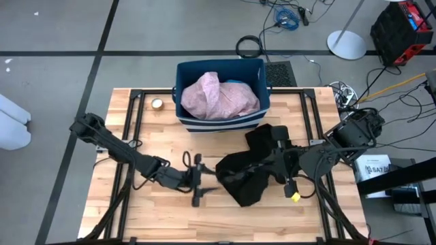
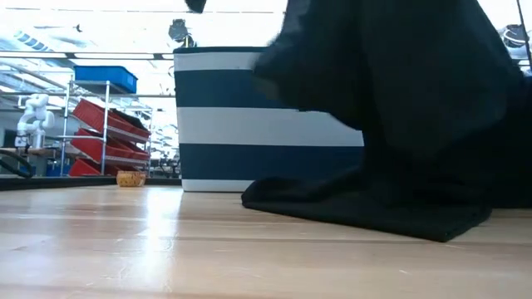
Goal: Sort clothes
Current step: Fold the black underwear
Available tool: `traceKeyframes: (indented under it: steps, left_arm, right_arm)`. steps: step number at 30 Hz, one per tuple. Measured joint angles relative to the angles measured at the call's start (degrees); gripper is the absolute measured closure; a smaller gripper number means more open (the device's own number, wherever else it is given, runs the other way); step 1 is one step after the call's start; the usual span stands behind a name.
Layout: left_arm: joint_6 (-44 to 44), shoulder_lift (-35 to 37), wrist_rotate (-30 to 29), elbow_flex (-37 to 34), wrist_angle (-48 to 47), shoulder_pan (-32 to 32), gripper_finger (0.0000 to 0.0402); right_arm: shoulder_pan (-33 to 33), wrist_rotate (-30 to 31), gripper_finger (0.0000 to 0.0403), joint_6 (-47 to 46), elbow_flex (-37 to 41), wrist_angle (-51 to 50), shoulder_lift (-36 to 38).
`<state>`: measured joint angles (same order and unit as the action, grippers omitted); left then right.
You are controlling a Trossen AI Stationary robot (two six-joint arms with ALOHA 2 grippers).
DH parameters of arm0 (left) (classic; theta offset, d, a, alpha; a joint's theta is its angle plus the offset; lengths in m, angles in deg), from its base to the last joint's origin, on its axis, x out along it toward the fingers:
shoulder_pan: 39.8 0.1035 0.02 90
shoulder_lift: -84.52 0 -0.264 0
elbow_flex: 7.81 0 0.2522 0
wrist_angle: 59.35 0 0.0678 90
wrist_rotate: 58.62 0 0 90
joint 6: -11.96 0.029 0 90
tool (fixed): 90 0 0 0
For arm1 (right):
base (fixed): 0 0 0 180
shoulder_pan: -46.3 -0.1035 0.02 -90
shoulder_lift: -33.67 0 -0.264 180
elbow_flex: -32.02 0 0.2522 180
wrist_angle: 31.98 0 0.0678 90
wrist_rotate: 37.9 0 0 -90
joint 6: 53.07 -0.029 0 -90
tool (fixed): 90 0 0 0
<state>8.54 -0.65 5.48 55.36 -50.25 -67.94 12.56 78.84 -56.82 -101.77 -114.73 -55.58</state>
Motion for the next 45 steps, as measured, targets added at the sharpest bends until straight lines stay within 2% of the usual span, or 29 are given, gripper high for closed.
traceKeyframes:
  steps: [2,7,13,17,21,24,28,34,39,45]
  left_arm:
    - [-1.7,0.0,-2.7,-5.0,5.5,0.0,0.0166]
    - [-7.3,0.0,-4.1,-12.5,11.8,-0.3,0.0166]
    - [-14.2,-3.4,0.8,-15.9,17.1,-1.5,0.0166]
    - [-14.1,-9.4,1.6,-16.2,24.9,-2.9,0.0166]
    - [-14.1,-16.2,-2.8,-15.2,29.7,-3.1,0.0166]
    - [-15.3,-19.3,-3.8,-14.1,30.9,-2.7,0.0166]
    - [-15.7,-19.8,-4.3,-12.7,31.4,-1.6,0.0166]
    - [-11.2,-19.8,-4.8,-11.2,31.3,-1.0,0.0166]
    - [-11.3,-19.8,-8.4,-11.2,32.4,-0.9,0.0166]
    - [-12.6,-19.8,-8.8,-11.2,34.5,-0.9,0.0166]
  right_arm:
    - [0.1,0.0,0.0403,0.2,0.0,0.0,0.0]
    - [0.8,-0.1,0.0403,0.7,0.0,0.0,0.0]
    - [2.1,-0.1,0.0403,1.9,0.0,0.2,0.0]
    - [3.3,0.0,0.0403,2.3,0.0,0.3,0.0]
    - [4.4,-0.3,0.0403,2.5,0.0,1.1,0.0]
    - [4.9,-1.6,0.0403,2.7,0.0,2.0,0.0]
    - [4.9,-1.7,0.0403,3.1,0.0,2.6,0.0]
    - [4.9,-1.8,0.0403,3.4,0.0,2.5,0.0]
    - [4.9,-3.1,0.0403,3.1,0.0,2.5,0.0]
    - [4.9,-3.1,0.0403,2.8,0.0,2.5,0.0]
